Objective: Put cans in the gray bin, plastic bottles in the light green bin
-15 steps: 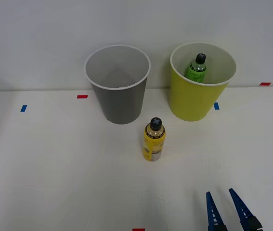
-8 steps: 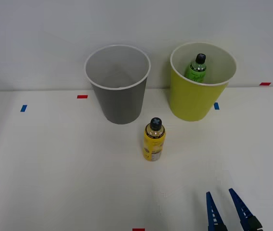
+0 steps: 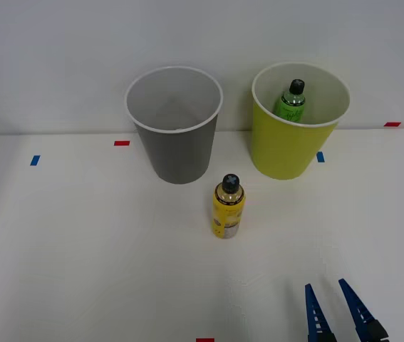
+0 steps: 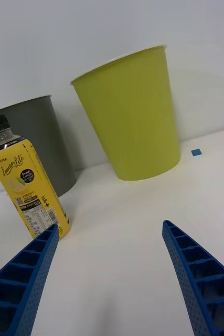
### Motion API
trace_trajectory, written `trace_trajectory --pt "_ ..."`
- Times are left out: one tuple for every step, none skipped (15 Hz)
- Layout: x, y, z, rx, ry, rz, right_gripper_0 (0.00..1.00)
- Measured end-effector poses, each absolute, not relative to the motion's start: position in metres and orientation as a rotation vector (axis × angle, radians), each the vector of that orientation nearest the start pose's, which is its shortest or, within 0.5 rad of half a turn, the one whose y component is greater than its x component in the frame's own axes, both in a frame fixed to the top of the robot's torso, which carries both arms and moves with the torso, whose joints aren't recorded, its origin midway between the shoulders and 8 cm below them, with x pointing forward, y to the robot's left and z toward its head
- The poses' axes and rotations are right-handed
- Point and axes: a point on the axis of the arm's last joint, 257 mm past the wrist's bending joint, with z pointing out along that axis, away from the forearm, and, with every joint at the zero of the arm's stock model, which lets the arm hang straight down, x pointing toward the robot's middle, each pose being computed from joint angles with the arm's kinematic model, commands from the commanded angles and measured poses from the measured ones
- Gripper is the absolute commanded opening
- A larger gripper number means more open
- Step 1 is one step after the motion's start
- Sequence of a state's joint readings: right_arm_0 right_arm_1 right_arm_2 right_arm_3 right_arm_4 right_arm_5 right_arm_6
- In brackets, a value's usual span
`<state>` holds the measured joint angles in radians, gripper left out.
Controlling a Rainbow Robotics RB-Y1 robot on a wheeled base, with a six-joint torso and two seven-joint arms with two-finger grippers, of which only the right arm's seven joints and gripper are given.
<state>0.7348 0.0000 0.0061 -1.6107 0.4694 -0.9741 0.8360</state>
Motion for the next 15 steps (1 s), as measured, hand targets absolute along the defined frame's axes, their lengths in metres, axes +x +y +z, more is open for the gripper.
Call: trace_trajectory --pt "0.274 -0.213 -0.274 0.061 1.357 0.391 0.67" --pt "0.274 -0.213 -0.274 0.061 1.357 0.391 0.67" --pt "0.274 -0.213 -0.274 0.061 1.357 0.391 0.67" --pt "0.274 -0.213 -0.274 0.061 1.357 0.391 0.67" --pt "0.274 -0.213 -0.274 0.061 1.357 0.391 0.67" --pt "0.274 -0.213 -0.274 0.061 1.357 0.391 0.67" --pt "0.274 -0.213 -0.274 0.061 1.357 0.391 0.67" --pt "0.274 -0.213 -0.274 0.061 1.357 0.391 0.67" --pt "0.274 -0.213 -0.274 0.061 1.357 0.391 0.67" --pt "0.274 -0.213 -0.274 0.061 1.357 0.391 0.67" --pt "0.274 -0.213 -0.274 0.061 1.357 0.391 0.67" --pt "0.274 -0.213 -0.274 0.061 1.357 0.391 0.67" --pt "0.273 -0.213 -0.276 0.062 1.363 0.392 0.67" --pt "0.271 -0.213 -0.287 0.067 1.389 0.398 0.67" --pt "0.269 -0.212 -0.293 0.072 1.400 0.411 0.67"
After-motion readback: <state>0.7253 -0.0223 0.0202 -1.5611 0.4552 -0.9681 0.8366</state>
